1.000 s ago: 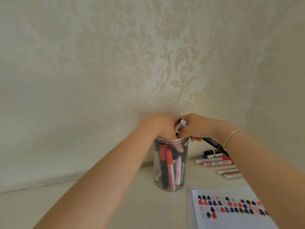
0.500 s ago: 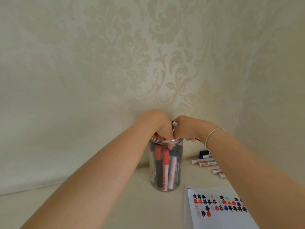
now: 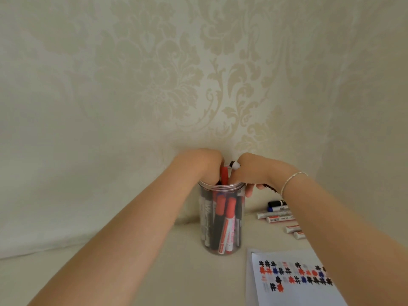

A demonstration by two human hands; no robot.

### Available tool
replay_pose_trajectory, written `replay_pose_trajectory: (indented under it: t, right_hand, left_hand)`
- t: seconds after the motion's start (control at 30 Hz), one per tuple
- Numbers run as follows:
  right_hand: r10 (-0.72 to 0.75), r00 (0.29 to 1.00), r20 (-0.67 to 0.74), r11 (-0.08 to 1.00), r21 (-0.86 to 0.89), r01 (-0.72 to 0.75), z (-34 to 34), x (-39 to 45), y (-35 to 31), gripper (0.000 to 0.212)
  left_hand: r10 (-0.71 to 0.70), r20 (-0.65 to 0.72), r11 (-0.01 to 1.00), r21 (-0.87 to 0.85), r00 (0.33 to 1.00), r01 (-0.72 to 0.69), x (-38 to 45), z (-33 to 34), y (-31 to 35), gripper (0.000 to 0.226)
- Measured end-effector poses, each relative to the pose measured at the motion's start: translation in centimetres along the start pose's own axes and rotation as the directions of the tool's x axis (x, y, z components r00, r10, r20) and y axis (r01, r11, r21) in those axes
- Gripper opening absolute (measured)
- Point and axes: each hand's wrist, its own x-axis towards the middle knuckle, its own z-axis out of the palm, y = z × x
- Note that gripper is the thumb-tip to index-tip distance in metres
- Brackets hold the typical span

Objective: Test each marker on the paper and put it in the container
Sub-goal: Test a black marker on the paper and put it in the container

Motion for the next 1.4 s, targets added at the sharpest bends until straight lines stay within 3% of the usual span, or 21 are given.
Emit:
replay_pose_trajectory:
  t: [0.17, 0.27, 0.4, 0.47, 0.57, 0.63, 0.73, 0.83, 0.93, 1.03, 1.17, 1.23, 1.3, 1.4]
  right_hand:
    - [-0.112, 0.933, -0.342, 0.953, 0.230, 0.199, -0.4, 0.4, 0.6, 0.003]
    - [-0.122, 0.946, -0.300, 0.958, 0.214, 0.191, -0.2, 0.2, 0.6, 0.001]
    - [-0.030, 0.985, -0.170, 0.988, 0.143, 0.055, 0.9, 0.8, 1.6, 0.016]
    - [-0.033, 0.967, -0.251, 0.977, 0.198, 0.085, 0.9, 1.1, 2.0, 0.017]
    - [-0.010, 0.823, -0.568, 0.889, 0.371, 0.267, -0.1, 0.8, 2.0, 0.015]
    - [0.079, 0.760, -0.645, 0.735, 0.553, 0.392, -1.4, 0.0, 1.8, 0.019]
    - [0.161, 0.777, -0.609, 0.585, 0.693, 0.422, -2.7, -1.4, 2.1, 0.022]
    - [0.238, 0.774, -0.587, 0.580, 0.725, 0.372, -3.0, -2.1, 3.2, 0.023]
    - [0.314, 0.776, -0.547, 0.546, 0.773, 0.324, -2.6, -2.4, 5.1, 0.025]
    - [0.396, 0.748, -0.532, 0.452, 0.822, 0.346, -1.9, -2.9, 6.9, 0.026]
    - [0.504, 0.706, -0.498, 0.451, 0.849, 0.277, -1.1, -3.6, 9.4, 0.038]
    - [0.457, 0.796, -0.397, 0.411, 0.888, 0.207, -0.6, -4.2, 10.7, 0.040]
    - [0.306, 0.920, -0.245, 0.368, 0.922, 0.123, 0.3, -4.9, 11.8, 0.031]
    - [0.215, 0.962, -0.171, 0.450, 0.891, 0.058, 1.4, -5.5, 13.0, 0.023]
  left_hand:
    - [0.030, -0.027, 0.979, -0.203, 0.999, -0.035, 0.0, -0.3, -0.7, 0.026]
    - [0.045, -0.045, 0.949, -0.309, 0.998, -0.056, 0.5, 0.1, -0.6, 0.017]
    - [0.069, -0.031, 0.971, -0.228, 0.997, -0.074, 0.8, 0.6, -0.2, 0.019]
    - [0.064, -0.026, 0.977, -0.202, 0.998, -0.068, 1.0, 0.4, -0.1, 0.020]
    - [0.036, -0.241, 0.961, -0.258, 0.970, -0.100, 1.1, 0.0, 0.4, 0.023]
    - [0.020, -0.455, 0.903, -0.374, 0.890, -0.212, 0.9, -0.3, 1.2, 0.031]
    - [0.047, -0.590, 0.704, -0.553, 0.806, -0.446, 0.1, -0.6, 3.2, 0.044]
    - [0.078, -0.562, 0.591, -0.639, 0.824, -0.492, -0.4, -0.2, 5.0, 0.048]
    - [0.096, -0.475, 0.567, -0.696, 0.875, -0.441, -0.5, 0.7, 6.5, 0.038]
    - [0.191, -0.316, 0.607, -0.706, 0.929, -0.365, 0.0, 2.8, 8.0, 0.029]
    - [0.318, -0.225, 0.535, -0.759, 0.921, -0.370, -0.2, 5.7, 10.2, 0.032]
    - [0.284, -0.308, 0.511, -0.753, 0.908, -0.415, -0.2, 7.0, 10.8, 0.024]
    - [0.271, -0.360, 0.441, -0.778, 0.893, -0.447, -0.1, 8.0, 11.2, 0.016]
    - [0.302, -0.332, 0.344, -0.836, 0.894, -0.427, -0.4, 9.0, 11.9, 0.014]
